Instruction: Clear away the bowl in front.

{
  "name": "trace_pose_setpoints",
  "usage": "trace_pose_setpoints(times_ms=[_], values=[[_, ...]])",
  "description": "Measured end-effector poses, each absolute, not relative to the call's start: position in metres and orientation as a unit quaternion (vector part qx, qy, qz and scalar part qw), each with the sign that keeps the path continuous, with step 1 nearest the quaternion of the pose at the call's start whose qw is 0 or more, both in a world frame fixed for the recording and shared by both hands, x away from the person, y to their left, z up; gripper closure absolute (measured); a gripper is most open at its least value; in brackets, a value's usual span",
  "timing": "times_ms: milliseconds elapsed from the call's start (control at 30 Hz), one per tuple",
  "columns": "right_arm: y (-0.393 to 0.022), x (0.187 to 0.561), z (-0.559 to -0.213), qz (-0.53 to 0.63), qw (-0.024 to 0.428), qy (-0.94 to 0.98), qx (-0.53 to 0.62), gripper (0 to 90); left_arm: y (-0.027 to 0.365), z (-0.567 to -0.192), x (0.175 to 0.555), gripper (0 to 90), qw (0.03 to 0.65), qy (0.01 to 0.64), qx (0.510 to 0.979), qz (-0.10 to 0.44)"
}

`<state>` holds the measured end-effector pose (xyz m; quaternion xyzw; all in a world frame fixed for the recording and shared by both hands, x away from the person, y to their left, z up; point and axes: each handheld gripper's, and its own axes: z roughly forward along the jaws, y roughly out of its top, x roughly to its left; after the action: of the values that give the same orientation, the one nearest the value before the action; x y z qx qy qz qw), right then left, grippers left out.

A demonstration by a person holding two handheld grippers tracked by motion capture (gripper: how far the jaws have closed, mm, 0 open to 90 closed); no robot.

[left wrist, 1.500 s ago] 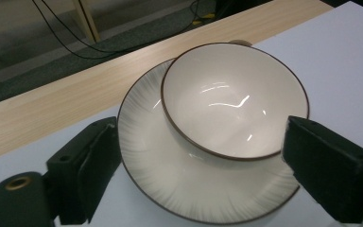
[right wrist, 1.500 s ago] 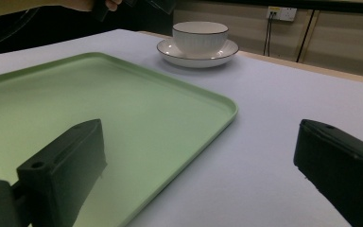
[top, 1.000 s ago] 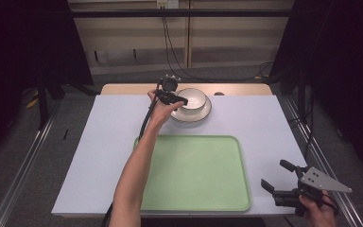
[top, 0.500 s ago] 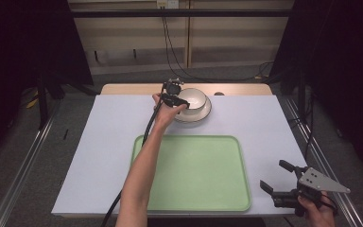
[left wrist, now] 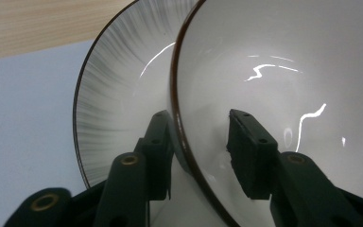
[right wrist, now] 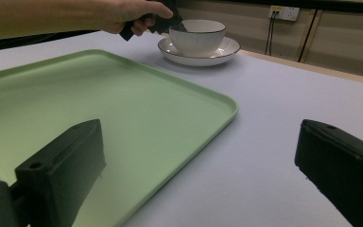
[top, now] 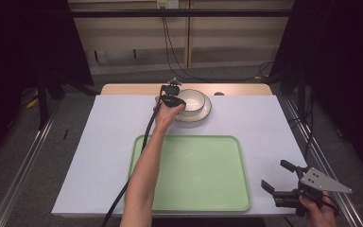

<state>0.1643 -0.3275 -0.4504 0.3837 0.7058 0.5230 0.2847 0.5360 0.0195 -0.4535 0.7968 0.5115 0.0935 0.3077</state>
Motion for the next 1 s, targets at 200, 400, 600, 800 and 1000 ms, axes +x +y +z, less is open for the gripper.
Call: trace_pose_setpoints(times_ms=[200,400,600,800,1000], values=[[-0.327,0.164,-0.451,0.522,0.285,0.706,0.385,1.8,0.024,-0.453,0.538,72.9,0.313,0.520,0.791,0.074],[-0.328,0.164,-0.451,0.521,0.284,0.707,0.385,1.9,0.026,-0.453,0.539,75.6,0.323,0.534,0.779,0.060],[-0.328,0.164,-0.451,0.520,0.284,0.707,0.386,1.9,0.027,-0.450,0.538,81.6,0.335,0.543,0.767,0.071],[-0.328,0.163,-0.451,0.521,0.283,0.707,0.386,1.9,0.028,-0.449,0.538,82.6,0.335,0.546,0.765,0.067],[-0.329,0.162,-0.450,0.522,0.285,0.704,0.387,1.9,0.031,-0.449,0.539,82.7,0.338,0.565,0.750,0.058]])
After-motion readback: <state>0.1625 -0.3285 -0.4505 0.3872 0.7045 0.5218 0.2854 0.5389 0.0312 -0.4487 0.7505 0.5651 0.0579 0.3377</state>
